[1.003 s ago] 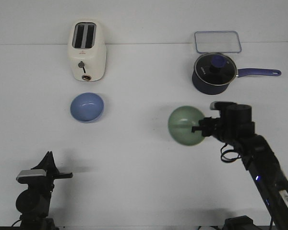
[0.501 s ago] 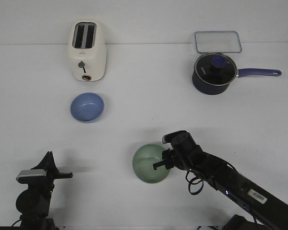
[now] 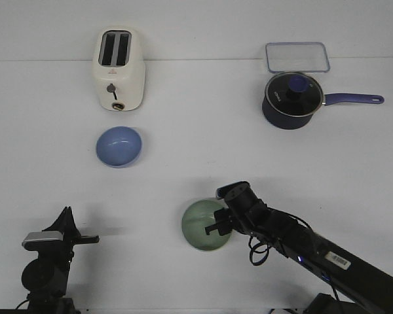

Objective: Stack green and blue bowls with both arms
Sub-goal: 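Lower the green bowl, open the right gripper and pull back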

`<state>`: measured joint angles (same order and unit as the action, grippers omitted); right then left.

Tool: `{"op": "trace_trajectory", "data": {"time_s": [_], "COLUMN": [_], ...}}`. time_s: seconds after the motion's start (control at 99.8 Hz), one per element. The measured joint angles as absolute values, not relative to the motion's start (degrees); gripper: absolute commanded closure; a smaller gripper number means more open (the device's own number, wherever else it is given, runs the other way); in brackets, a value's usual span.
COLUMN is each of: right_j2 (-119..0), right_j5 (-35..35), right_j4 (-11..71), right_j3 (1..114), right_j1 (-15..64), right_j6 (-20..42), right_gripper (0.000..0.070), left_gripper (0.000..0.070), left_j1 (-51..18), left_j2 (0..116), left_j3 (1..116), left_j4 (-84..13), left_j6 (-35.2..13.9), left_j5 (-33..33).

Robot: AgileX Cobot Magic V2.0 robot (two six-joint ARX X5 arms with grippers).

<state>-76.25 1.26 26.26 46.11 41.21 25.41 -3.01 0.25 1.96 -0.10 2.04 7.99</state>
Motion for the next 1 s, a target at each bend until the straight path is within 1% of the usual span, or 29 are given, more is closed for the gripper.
{"op": "trace_trajectory", "data": {"time_s": [0.211, 0.321, 0.381, 0.461, 0.581, 0.662, 0.812, 0.932, 1.003], "right_j2": [-76.0, -71.4, -66.4, -58.6, -46.5, -39.0, -27.5, -23.2, -23.1], "right_j5": [1.3, 0.8, -1.7, -7.0, -13.5, -15.2, -15.5, -16.6, -16.6], "right_j4": [26.3, 26.8, 27.0, 26.2, 24.6, 23.8, 22.5, 21.8, 21.7], "right_j3": [46.1, 45.9, 45.9, 45.3, 40.0, 34.8, 28.7, 28.3, 28.3], "right_j1": [41.2, 41.2, 41.4, 42.6, 45.1, 46.3, 46.9, 46.9, 46.9], "right_j6": [25.0, 23.3, 21.9, 20.8, 19.9, 19.7, 19.7, 19.5, 18.8], "right_gripper": [0.0334, 0.0335, 0.0336, 0.0339, 0.0343, 0.0343, 0.0343, 0.0343, 0.0343], "left_gripper": [0.0685, 0.0685, 0.0685, 0.0685, 0.0685, 0.0685, 0.0687, 0.0689, 0.0689], "left_j1": [-3.0, -3.0, -3.0, -3.0, -3.0, -3.0, -3.0, -3.0, -3.0], "left_j2": [0.3, 0.3, 0.3, 0.3, 0.3, 0.3, 0.3, 0.3, 1.1], "left_j3": [2.0, 2.0, 2.0, 2.0, 2.0, 2.0, 2.0, 2.1, 3.6], "left_j4": [-0.1, -0.1, -0.1, -0.1, -0.1, -0.1, 0.2, 3.2, 1.9], "left_j6": [2.0, 2.0, 2.0, 2.0, 1.7, -1.7, -11.7, -17.6, -19.9], "left_j5": [8.0, 8.0, 8.0, 8.0, 8.0, 7.6, 7.6, 6.6, 6.2]}}
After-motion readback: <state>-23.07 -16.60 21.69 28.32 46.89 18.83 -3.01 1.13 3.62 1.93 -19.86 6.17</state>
